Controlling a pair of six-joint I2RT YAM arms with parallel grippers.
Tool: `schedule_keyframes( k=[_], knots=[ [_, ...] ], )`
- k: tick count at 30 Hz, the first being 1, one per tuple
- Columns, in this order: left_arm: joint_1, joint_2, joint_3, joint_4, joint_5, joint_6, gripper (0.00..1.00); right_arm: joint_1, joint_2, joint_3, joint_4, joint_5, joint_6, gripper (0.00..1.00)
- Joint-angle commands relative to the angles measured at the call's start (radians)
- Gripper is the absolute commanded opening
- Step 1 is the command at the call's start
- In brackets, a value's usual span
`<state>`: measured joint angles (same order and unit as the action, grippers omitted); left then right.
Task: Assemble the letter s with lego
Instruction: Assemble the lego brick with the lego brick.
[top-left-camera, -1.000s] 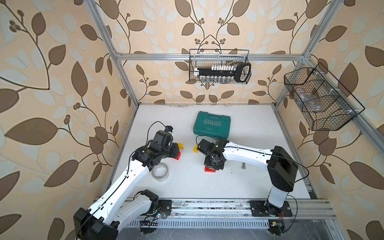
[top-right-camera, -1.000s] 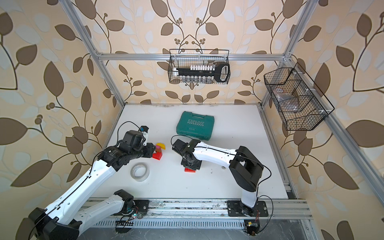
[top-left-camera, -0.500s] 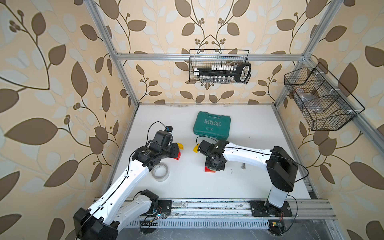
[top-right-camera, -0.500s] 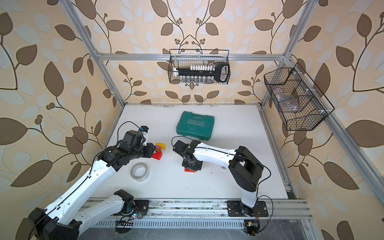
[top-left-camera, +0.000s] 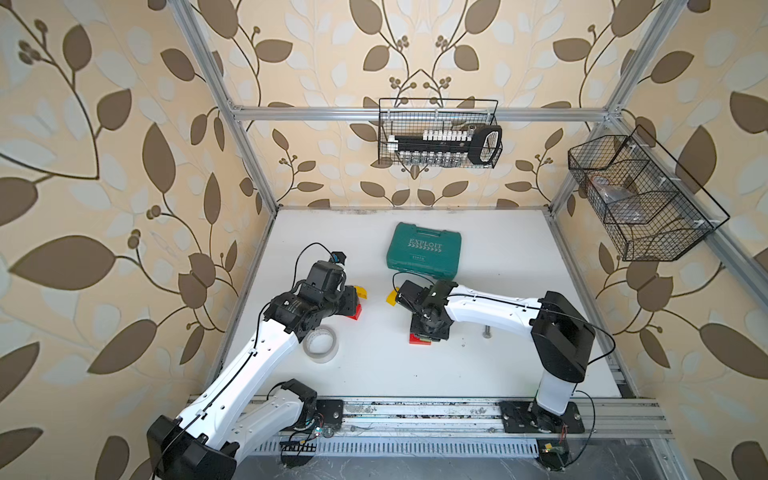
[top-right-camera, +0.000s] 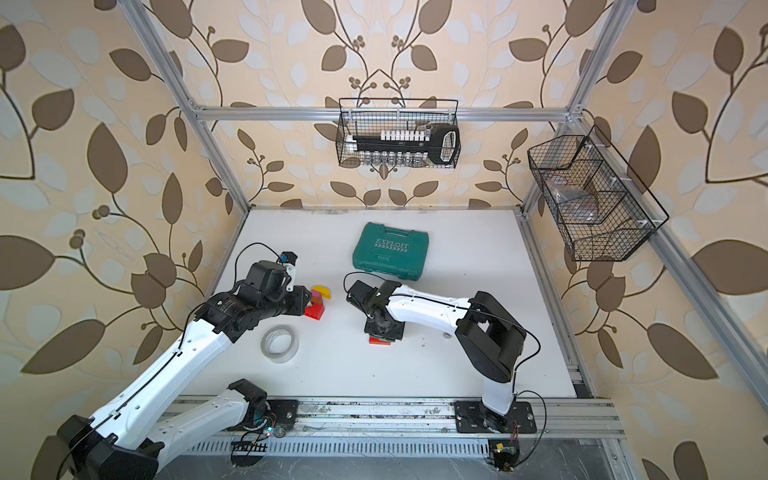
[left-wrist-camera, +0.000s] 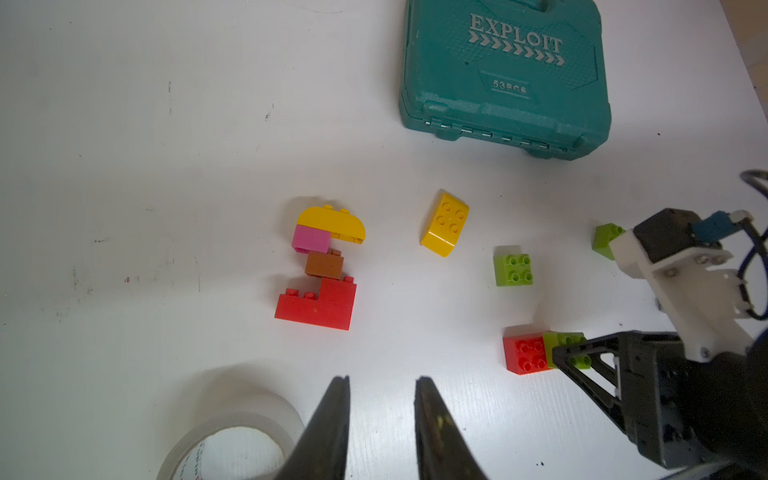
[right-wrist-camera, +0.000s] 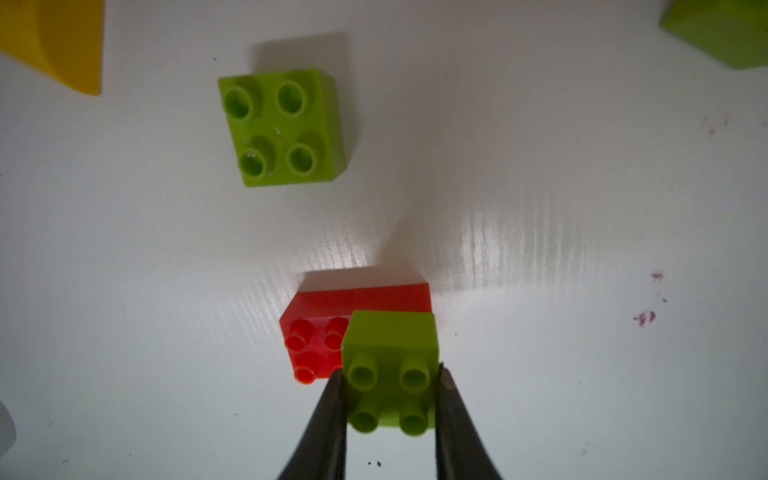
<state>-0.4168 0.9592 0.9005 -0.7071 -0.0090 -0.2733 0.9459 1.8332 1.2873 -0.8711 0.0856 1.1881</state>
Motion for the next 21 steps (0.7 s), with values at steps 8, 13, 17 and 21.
schedule_keyframes(
  k=[8,13,17,21],
  knots=[
    [0.015,-0.002,-0.004,-0.006,-0.022,-0.012,0.3,-0.003,0.017,-0.091,0.001,-0.018,-0.055,0.03],
    [0.015,-0.002,-0.003,-0.006,-0.023,-0.011,0.3,-0.002,0.011,-0.113,0.004,-0.017,-0.066,0.03],
    [0.015,0.0,-0.003,-0.006,-0.023,-0.012,0.3,-0.001,0.025,-0.123,0.012,-0.021,-0.053,0.02],
    [0.015,0.001,-0.003,-0.006,-0.025,-0.011,0.3,-0.002,0.05,-0.121,0.026,-0.023,-0.017,0.03]
  ],
)
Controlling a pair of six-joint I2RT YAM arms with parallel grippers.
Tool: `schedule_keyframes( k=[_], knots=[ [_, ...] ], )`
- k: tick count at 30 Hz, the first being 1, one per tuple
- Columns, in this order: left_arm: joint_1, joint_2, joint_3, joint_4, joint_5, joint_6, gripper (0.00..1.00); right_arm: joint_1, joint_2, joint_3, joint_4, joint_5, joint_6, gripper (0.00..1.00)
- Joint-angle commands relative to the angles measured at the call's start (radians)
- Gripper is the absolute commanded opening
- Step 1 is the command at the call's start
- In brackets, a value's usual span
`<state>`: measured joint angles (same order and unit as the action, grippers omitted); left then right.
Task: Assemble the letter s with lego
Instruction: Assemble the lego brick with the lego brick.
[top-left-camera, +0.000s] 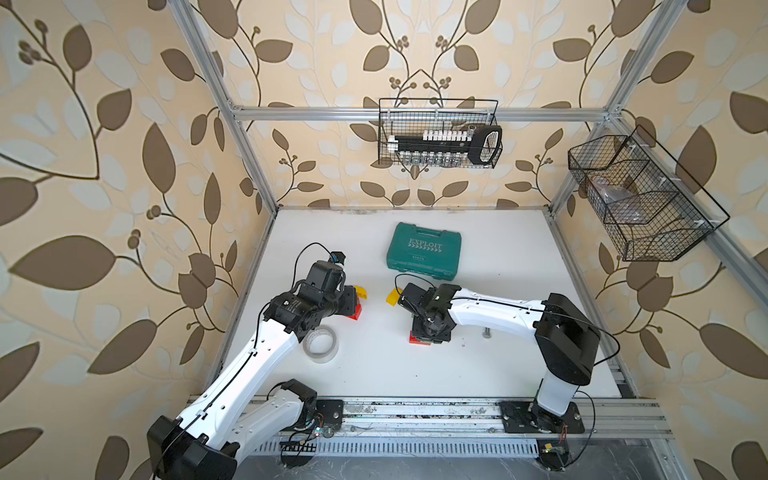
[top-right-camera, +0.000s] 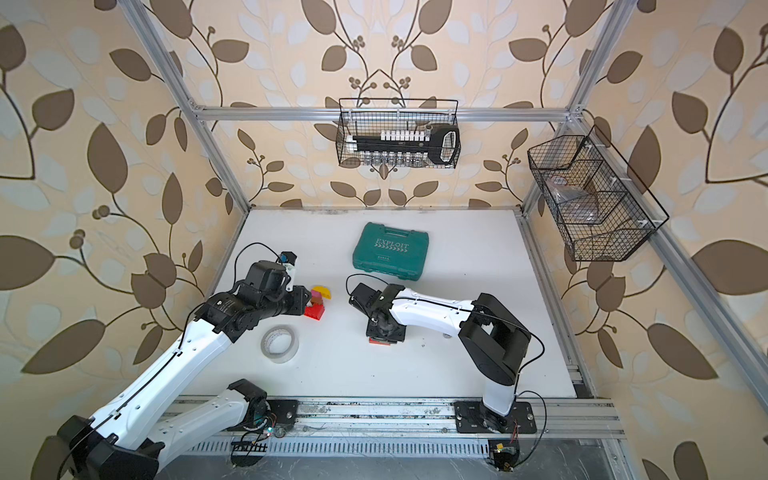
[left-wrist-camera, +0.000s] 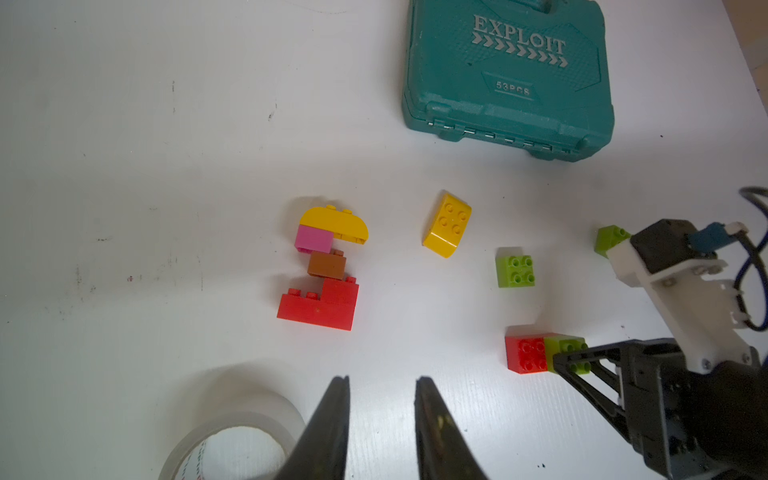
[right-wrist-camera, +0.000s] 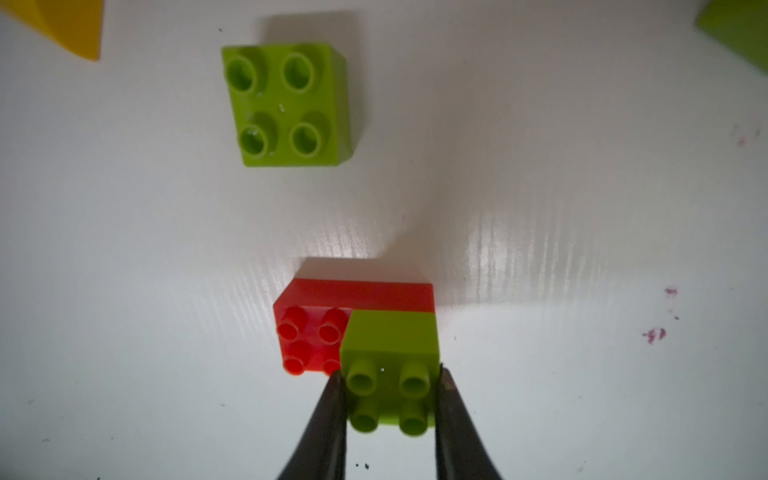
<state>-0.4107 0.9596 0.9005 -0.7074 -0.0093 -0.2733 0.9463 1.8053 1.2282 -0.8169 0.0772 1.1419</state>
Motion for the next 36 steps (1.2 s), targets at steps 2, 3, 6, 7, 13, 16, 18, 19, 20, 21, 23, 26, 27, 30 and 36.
schedule_keyframes(
  k=[2,3,6,7,13,16,18,19,20,21,23,26,27,30,36],
  knots=[
    [0.009,-0.001,-0.005,-0.007,-0.026,-0.011,0.3,-0.002,0.097,-0.053,-0.024,-0.016,0.037,0.02],
    [0.009,-0.001,-0.003,-0.007,-0.028,-0.012,0.3,-0.002,0.113,-0.042,-0.024,-0.017,0.039,0.03],
    [0.008,0.0,-0.004,-0.007,-0.03,-0.011,0.3,-0.006,0.155,-0.023,-0.016,-0.025,0.026,0.02],
    [0.009,-0.002,-0.004,-0.007,-0.03,-0.011,0.3,-0.009,0.169,-0.019,-0.015,-0.027,0.019,0.02],
    [0.009,-0.005,-0.004,-0.008,-0.029,-0.01,0.3,-0.02,0.196,-0.013,-0.018,-0.017,-0.047,0.01],
    [0.009,-0.004,-0.004,-0.007,-0.029,-0.008,0.3,-0.027,0.21,-0.018,-0.018,-0.029,-0.072,0.01],
    [0.01,-0.005,-0.004,-0.009,-0.029,-0.01,0.3,-0.034,0.216,-0.023,-0.016,-0.04,-0.082,0.01],
    [0.009,-0.007,-0.003,-0.009,-0.031,-0.01,0.3,-0.036,0.219,-0.023,-0.017,-0.043,-0.087,0.01],
    [0.01,-0.008,-0.004,-0.009,-0.032,-0.01,0.3,-0.039,0.218,-0.02,-0.021,-0.046,-0.092,0.01],
    [0.009,-0.01,-0.005,-0.009,-0.032,-0.01,0.3,-0.04,0.213,-0.013,-0.027,-0.049,-0.103,0.01],
    [0.009,-0.012,-0.005,-0.009,-0.035,-0.011,0.3,-0.042,0.19,0.009,-0.045,-0.038,-0.125,0.02],
    [0.01,-0.01,-0.005,-0.009,-0.034,-0.011,0.31,-0.04,0.137,0.054,-0.097,-0.004,-0.156,0.07],
    [0.01,-0.009,-0.006,-0.009,-0.035,-0.012,0.31,-0.041,0.118,0.069,-0.117,0.012,-0.164,0.1],
    [0.01,-0.009,-0.004,-0.01,-0.037,-0.012,0.34,-0.042,0.076,0.097,-0.152,0.039,-0.176,0.2],
    [0.01,-0.009,-0.003,-0.009,-0.044,-0.014,0.36,-0.046,0.081,0.116,-0.154,0.031,-0.179,0.36]
  ],
)
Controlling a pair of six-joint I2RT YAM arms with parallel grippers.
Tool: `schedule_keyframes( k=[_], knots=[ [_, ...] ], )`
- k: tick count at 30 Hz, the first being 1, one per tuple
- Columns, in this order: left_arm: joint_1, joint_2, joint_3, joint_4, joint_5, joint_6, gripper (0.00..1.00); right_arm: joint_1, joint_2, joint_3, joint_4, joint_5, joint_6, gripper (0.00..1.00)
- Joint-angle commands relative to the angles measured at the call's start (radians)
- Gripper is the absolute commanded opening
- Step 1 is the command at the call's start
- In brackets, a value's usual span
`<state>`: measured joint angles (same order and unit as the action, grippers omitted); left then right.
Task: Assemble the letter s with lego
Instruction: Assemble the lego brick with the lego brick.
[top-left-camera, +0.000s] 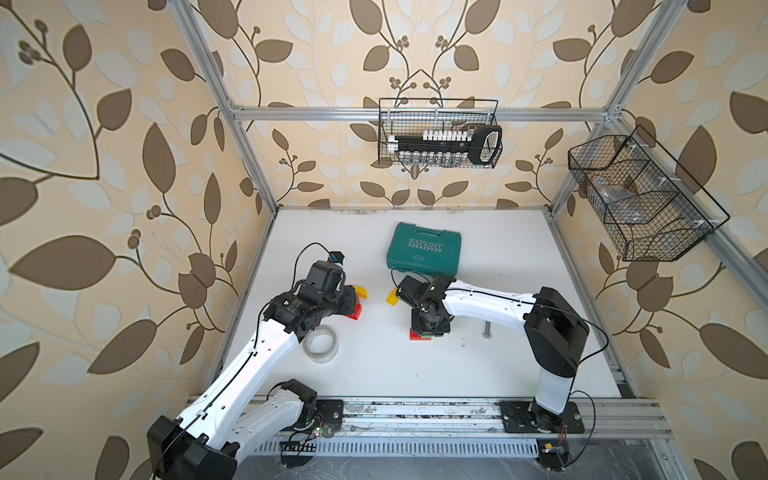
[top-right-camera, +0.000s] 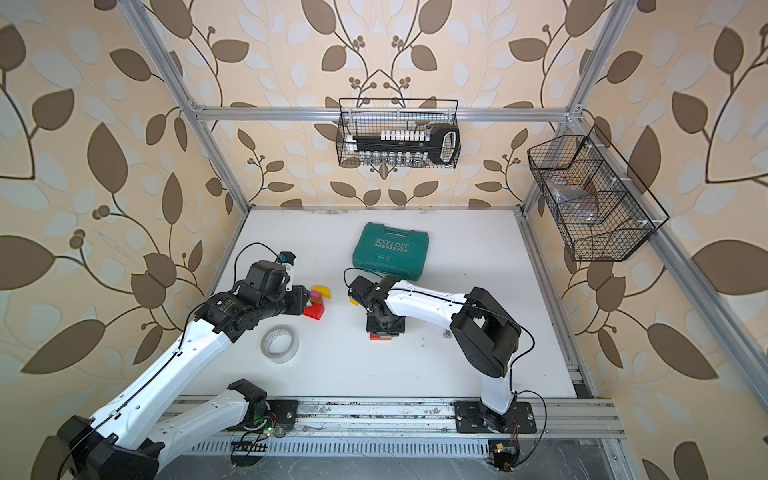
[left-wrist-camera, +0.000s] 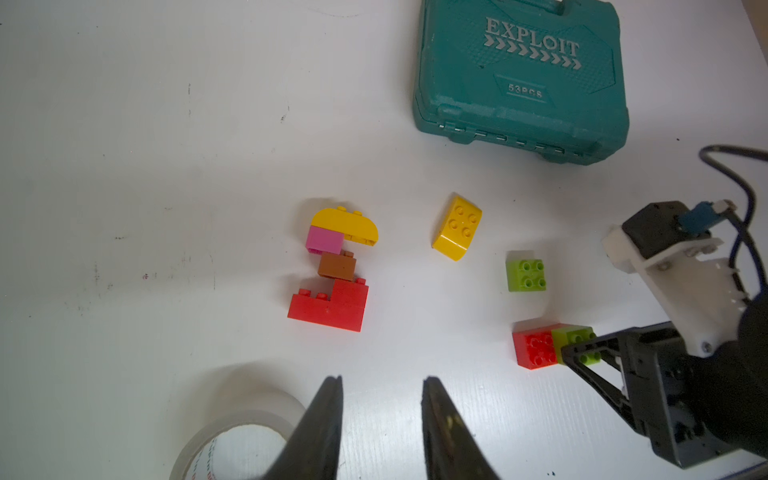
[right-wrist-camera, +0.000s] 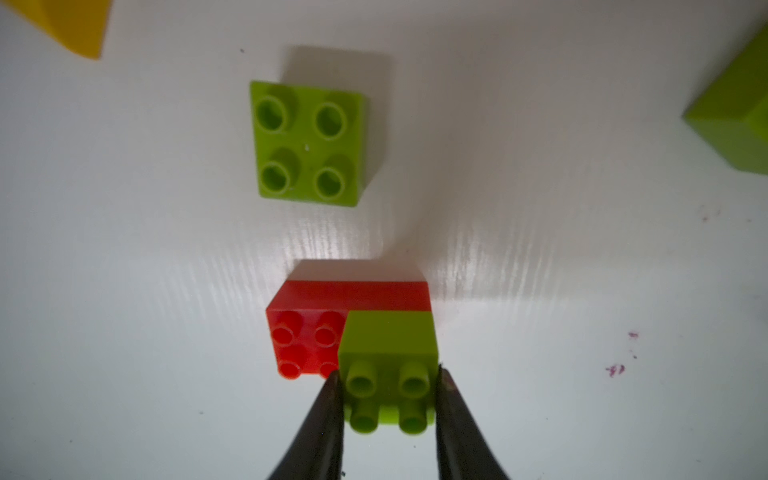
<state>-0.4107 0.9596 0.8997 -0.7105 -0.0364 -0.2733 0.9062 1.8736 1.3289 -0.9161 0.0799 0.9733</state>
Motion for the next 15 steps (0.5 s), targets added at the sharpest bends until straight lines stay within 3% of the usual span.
schedule_keyframes(
  k=[1,7,15],
  knots=[
    [0.01,-0.01,-0.002,-0.006,-0.017,-0.014,0.36,-0.006,0.017,0.016,-0.053,0.023,-0.011,0.39],
    [0.01,-0.009,-0.004,-0.006,-0.019,-0.015,0.37,-0.007,0.006,0.025,-0.048,0.015,-0.024,0.53],
    [0.01,-0.012,-0.004,-0.005,-0.021,-0.014,0.38,-0.058,-0.132,0.032,-0.082,0.061,-0.065,0.58]
  ],
)
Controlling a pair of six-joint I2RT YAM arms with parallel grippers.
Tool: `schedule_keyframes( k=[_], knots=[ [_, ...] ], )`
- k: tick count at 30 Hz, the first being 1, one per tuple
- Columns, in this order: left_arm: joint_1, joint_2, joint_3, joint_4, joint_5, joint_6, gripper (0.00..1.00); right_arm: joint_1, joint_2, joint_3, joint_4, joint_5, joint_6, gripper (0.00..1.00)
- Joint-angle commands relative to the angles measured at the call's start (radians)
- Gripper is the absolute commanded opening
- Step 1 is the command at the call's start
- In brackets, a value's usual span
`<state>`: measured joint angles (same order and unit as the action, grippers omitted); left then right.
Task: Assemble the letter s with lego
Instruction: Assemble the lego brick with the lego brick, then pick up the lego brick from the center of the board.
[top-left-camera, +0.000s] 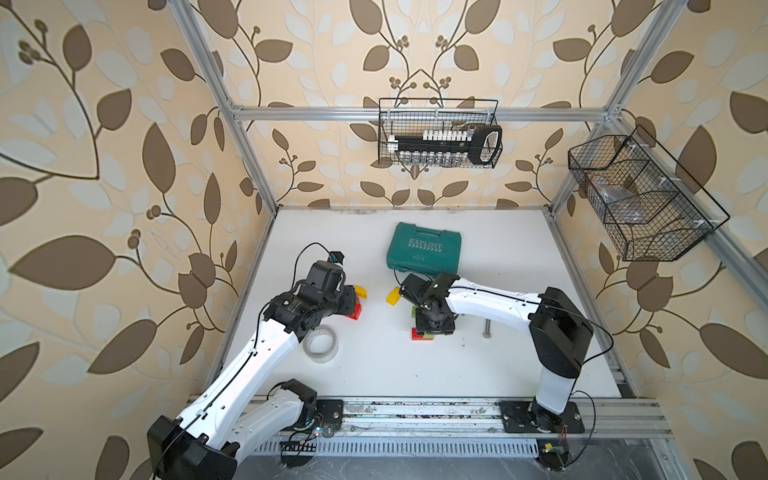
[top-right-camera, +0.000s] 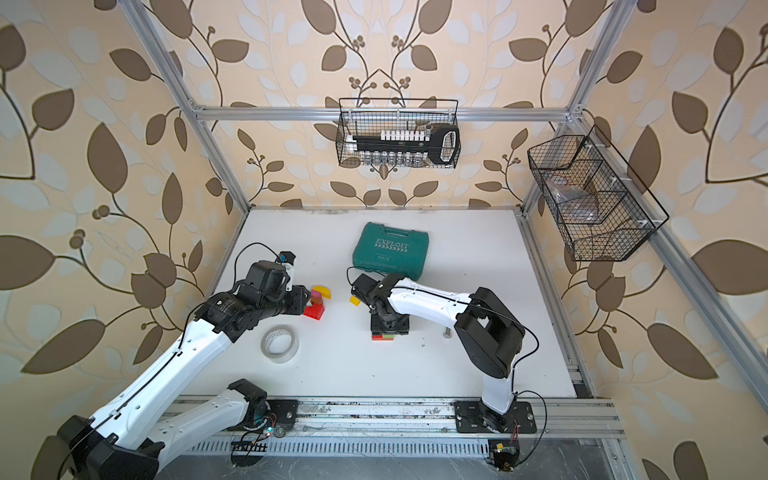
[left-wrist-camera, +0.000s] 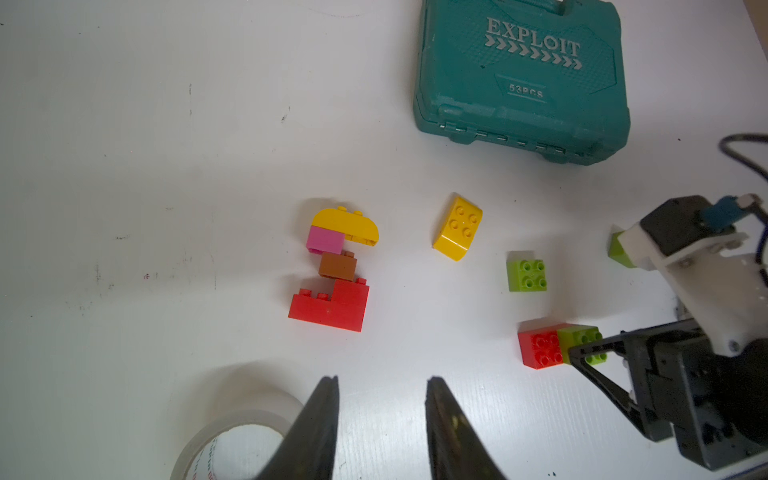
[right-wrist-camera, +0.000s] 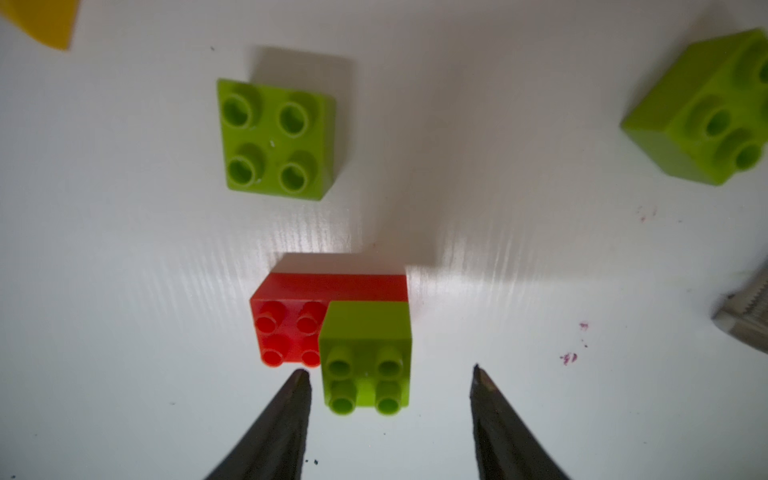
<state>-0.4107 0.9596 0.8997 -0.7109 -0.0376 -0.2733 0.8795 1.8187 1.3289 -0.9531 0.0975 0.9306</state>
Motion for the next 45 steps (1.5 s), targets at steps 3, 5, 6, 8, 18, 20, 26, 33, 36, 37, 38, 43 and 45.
schedule_keyframes(
  k=[3,5,6,8,18,20,26,33,36,37,38,43,45],
  knots=[
    [0.01,-0.009,-0.005,-0.004,-0.015,-0.016,0.38,-0.096,-0.119,0.021,-0.075,0.048,-0.042,0.58],
    [0.01,-0.006,-0.005,-0.004,-0.013,-0.017,0.38,-0.163,-0.134,-0.007,-0.081,0.038,-0.039,0.59],
    [0.01,-0.004,-0.005,-0.003,-0.012,-0.016,0.38,-0.207,-0.138,-0.023,-0.075,0.02,-0.041,0.59],
    [0.01,-0.002,-0.004,-0.003,-0.009,-0.015,0.38,-0.268,-0.129,-0.034,-0.065,0.01,-0.04,0.6],
    [0.01,0.005,-0.005,-0.002,-0.012,-0.015,0.4,-0.411,0.014,-0.017,0.008,-0.046,0.043,0.76],
    [0.01,0.009,-0.003,-0.003,-0.01,-0.014,0.41,-0.413,0.035,-0.018,0.016,-0.055,0.054,0.76],
    [0.01,0.013,-0.002,-0.002,-0.009,-0.01,0.4,-0.413,0.077,-0.061,0.059,-0.079,0.083,0.69],
    [0.012,0.01,-0.001,-0.004,-0.007,-0.009,0.41,-0.413,0.067,-0.088,0.081,-0.045,0.082,0.46],
    [0.012,0.005,-0.003,-0.004,-0.01,-0.01,0.41,-0.409,0.056,-0.097,0.08,-0.031,0.067,0.36],
    [0.012,0.003,-0.003,-0.004,-0.011,-0.01,0.41,-0.405,0.047,-0.102,0.079,-0.024,0.061,0.32],
    [0.012,0.001,-0.004,-0.004,-0.011,-0.01,0.41,-0.398,0.038,-0.105,0.077,-0.016,0.052,0.28],
    [0.012,-0.007,-0.003,-0.006,-0.015,-0.011,0.41,-0.306,-0.044,-0.109,0.001,0.057,0.016,0.23],
    [0.012,-0.009,-0.003,-0.005,-0.016,-0.011,0.41,-0.243,-0.09,-0.113,-0.039,0.071,0.025,0.22]
  ],
)
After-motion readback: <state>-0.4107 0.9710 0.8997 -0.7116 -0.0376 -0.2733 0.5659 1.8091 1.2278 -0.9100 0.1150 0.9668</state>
